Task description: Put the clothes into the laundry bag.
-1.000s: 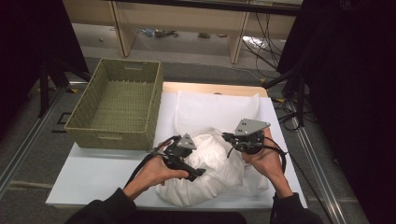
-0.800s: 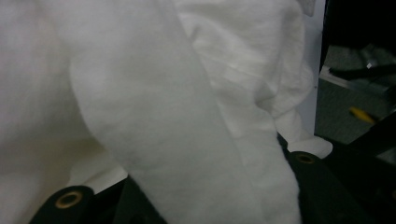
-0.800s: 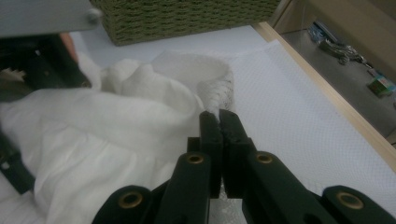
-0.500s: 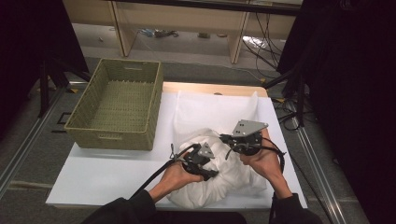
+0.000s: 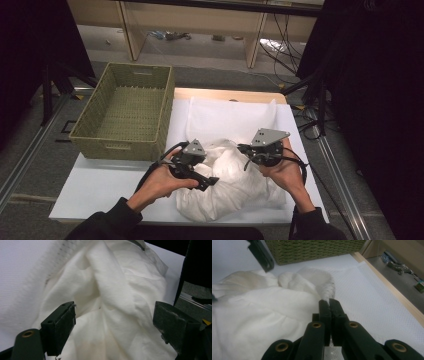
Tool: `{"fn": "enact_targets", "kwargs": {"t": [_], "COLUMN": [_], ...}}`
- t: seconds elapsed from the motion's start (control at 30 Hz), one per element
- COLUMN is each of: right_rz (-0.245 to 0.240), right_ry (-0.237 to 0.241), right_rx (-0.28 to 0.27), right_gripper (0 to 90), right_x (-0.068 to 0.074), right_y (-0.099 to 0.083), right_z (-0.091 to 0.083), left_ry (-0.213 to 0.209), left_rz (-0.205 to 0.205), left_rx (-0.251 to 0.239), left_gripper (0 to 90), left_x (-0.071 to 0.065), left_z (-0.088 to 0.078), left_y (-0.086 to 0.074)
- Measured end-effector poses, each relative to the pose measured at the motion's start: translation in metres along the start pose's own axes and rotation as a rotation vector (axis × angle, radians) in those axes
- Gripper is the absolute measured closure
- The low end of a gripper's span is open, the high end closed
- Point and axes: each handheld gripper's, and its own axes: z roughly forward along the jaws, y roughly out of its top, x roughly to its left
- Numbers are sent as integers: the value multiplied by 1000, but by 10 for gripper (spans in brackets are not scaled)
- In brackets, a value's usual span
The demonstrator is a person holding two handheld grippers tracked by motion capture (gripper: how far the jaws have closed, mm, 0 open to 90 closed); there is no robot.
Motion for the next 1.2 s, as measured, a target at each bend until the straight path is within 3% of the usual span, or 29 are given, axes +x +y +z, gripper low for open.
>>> {"fn": "enact_targets", "kwargs": {"t": [0.07, 0.13, 0.2, 0.23, 0.27, 0.3, 0.33, 0.37, 0.4, 0.43, 0.5, 0.53, 0.67, 0.7, 0.77, 0.8, 0.87, 0.9, 0.93, 0.97, 1.0, 1.07, 1.13, 1.2], "right_rz": [-1, -10, -9, -6, -6, -6, -7, -10, -9, -9, -10, -12, -13, -19, -21, -18, -27, -24, -41, -31, -17, -22, -21, -18], "right_ry": [-2, -3, -2, 1, 2, 1, -2, -3, -5, -3, -5, -5, 3, 6, 10, 17, 16, 19, 19, 18, 15, 16, 20, 20], "right_rx": [3, -1, -1, 3, 3, 3, 2, 1, 2, 4, 9, 8, -2, -4, -5, -5, -3, 0, -4, -5, -4, -7, 0, 2], "right_gripper": [900, 900, 900, 900, 900, 900, 900, 900, 900, 900, 900, 900, 900, 900, 900, 900, 900, 900, 900, 900, 900, 900, 900, 900], "right_x": [0, 0, 0, 1, 1, 1, 1, 0, 0, 0, 1, 1, 3, 3, 5, 7, 9, 9, 8, 7, 7, 5, 4, 5], "right_y": [0, 0, 0, 0, 1, 1, 0, 0, 0, 0, 0, 0, 3, 3, 6, 7, 10, 10, 10, 10, 9, 8, 6, 6], "right_z": [0, 0, 1, 1, 1, 1, 1, 1, 2, 2, 3, 3, 2, 2, 2, 2, -1, -2, -4, -5, -7, -8, -9, -7], "left_ry": [6, 73, 91, 103, 118, 118, 106, 73, 73, -6, -21, 0, -33, -41, -33, -12, 14, 39, 61, 61, 58, 52, 91, 104], "left_rz": [-34, -13, -4, -44, -32, -32, -22, -14, -14, -109, -99, -12, 34, 18, 33, 7, 11, -43, -6, -20, -74, -90, -77, -67], "left_rx": [-12, 17, 34, 70, 102, 102, 144, 192, 192, 108, 93, 77, 38, 25, 20, 13, 18, -26, 6, 4, -29, -43, -27, -19], "left_gripper": [175, 158, 157, 164, 181, 232, 271, 284, 403, 540, 716, 764, 848, 851, 855, 854, 851, 842, 831, 812, 786, 667, 518, 401], "left_x": [7, 15, 20, 33, 38, 38, 43, 47, 47, 42, 38, 23, 0, -3, -2, 0, 10, 13, 21, 25, 25, 25, 26, 27], "left_z": [-4, -1, 5, 20, 28, 28, 45, 51, 51, 65, 67, 65, 66, 72, 84, 93, 99, 102, 98, 95, 94, 84, 70, 61], "left_y": [-1, -2, -3, -7, -9, -9, -14, -15, -15, -17, -16, -9, 6, 7, 11, 12, 14, 13, 13, 11, 9, 6, 3, 1]}}
